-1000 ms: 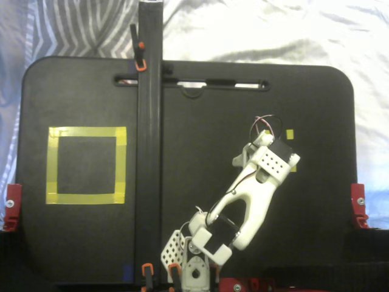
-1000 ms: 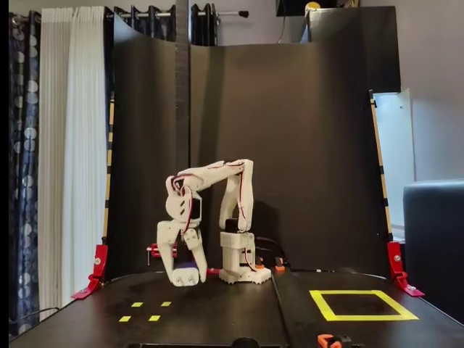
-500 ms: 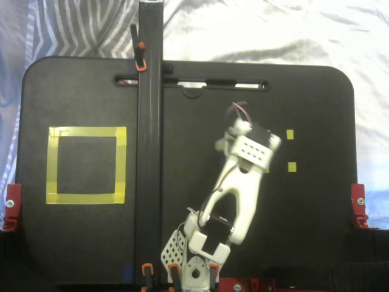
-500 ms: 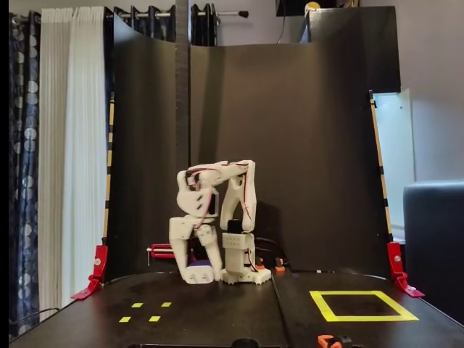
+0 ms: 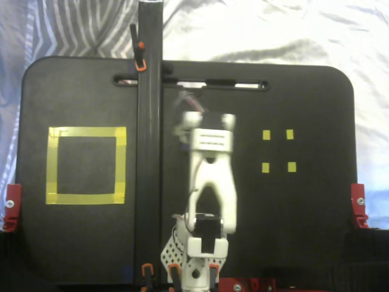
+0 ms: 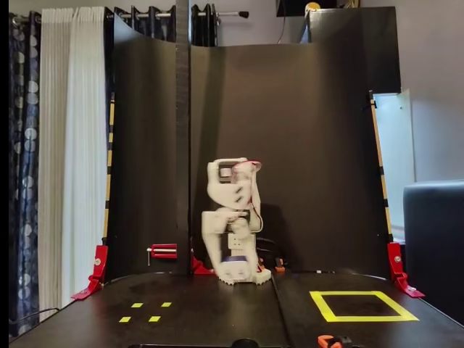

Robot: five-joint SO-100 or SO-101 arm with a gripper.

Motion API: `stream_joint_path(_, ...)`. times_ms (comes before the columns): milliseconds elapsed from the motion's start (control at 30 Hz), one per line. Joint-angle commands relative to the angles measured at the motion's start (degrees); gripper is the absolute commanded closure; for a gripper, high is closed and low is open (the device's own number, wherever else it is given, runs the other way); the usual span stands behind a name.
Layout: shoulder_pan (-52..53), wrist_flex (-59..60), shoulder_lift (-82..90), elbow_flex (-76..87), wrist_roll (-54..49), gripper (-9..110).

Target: Grasp a block and put it in the designated area.

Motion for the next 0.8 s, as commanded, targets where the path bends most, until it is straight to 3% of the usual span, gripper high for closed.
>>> stream_joint_path(0, -4.83, -0.09, 1.41, -2.64, 4.57, 82)
stream_joint_path(767, -37.0, 3.6, -11.43, -15.21, 33.31, 82)
